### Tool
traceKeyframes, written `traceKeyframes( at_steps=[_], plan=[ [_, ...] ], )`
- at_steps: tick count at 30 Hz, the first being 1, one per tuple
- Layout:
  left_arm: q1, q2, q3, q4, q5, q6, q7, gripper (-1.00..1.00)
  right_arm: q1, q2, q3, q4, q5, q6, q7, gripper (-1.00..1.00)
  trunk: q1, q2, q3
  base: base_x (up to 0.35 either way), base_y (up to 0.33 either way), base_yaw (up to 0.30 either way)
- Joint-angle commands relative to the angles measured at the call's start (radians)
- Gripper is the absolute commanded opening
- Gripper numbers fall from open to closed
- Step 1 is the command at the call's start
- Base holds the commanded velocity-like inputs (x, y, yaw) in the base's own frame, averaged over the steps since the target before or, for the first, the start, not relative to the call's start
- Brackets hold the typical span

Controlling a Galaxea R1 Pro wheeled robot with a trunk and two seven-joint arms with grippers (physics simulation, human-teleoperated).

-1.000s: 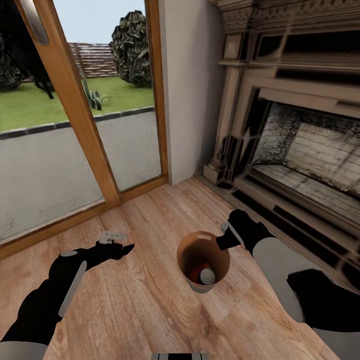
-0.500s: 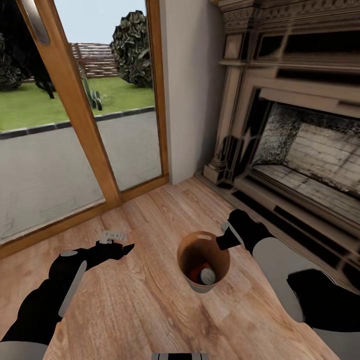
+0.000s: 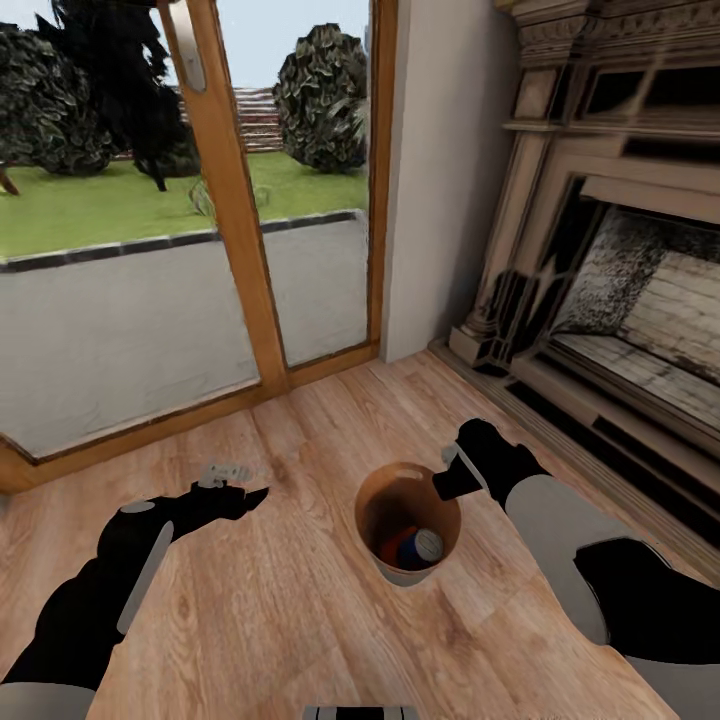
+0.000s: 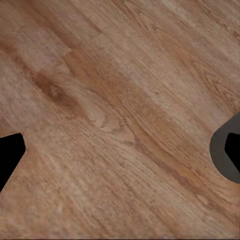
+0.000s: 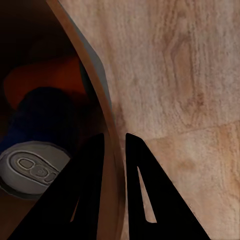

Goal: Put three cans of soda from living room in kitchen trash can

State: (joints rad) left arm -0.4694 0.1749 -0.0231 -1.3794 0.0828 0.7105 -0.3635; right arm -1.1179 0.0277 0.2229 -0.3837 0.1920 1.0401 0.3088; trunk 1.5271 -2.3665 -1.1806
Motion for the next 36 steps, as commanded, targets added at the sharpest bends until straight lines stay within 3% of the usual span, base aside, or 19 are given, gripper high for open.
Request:
traceKeyframes(
  at_steps=[1, 10, 19, 29, 36],
  plan=[
    [0.000, 0.000, 0.000, 0.000, 0.000, 0.000, 0.000, 1.00, 0.000, 0.000, -0.004, 0.000, -0.026, 0.003, 0.004, -1.00, 0.000, 0.000, 0.000, -0.228, 0.215, 0.254],
    [0.000, -0.007, 0.001, -0.017, 0.002, 0.001, 0.000, 1.00, 0.000, 0.001, -0.002, 0.000, -0.026, 0.003, 0.004, -1.00, 0.000, 0.000, 0.000, -0.138, 0.081, 0.255],
    [0.000, -0.009, 0.022, -0.022, 0.024, 0.066, 0.000, 1.00, 0.001, -0.001, -0.003, 0.000, -0.026, 0.003, 0.004, -1.00, 0.000, 0.000, 0.000, -0.034, -0.248, 0.255],
    [0.000, -0.009, 0.032, -0.021, 0.030, 0.072, 0.000, 1.00, 0.001, -0.001, -0.004, 0.000, -0.026, 0.003, 0.004, -1.00, 0.000, 0.000, 0.000, -0.001, -0.296, 0.255],
    [0.000, -0.010, 0.059, -0.022, 0.046, 0.069, 0.000, 1.00, 0.001, -0.004, -0.004, 0.000, -0.026, 0.003, 0.004, -1.00, 0.000, 0.000, -0.001, 0.000, -0.063, 0.105]
  ],
)
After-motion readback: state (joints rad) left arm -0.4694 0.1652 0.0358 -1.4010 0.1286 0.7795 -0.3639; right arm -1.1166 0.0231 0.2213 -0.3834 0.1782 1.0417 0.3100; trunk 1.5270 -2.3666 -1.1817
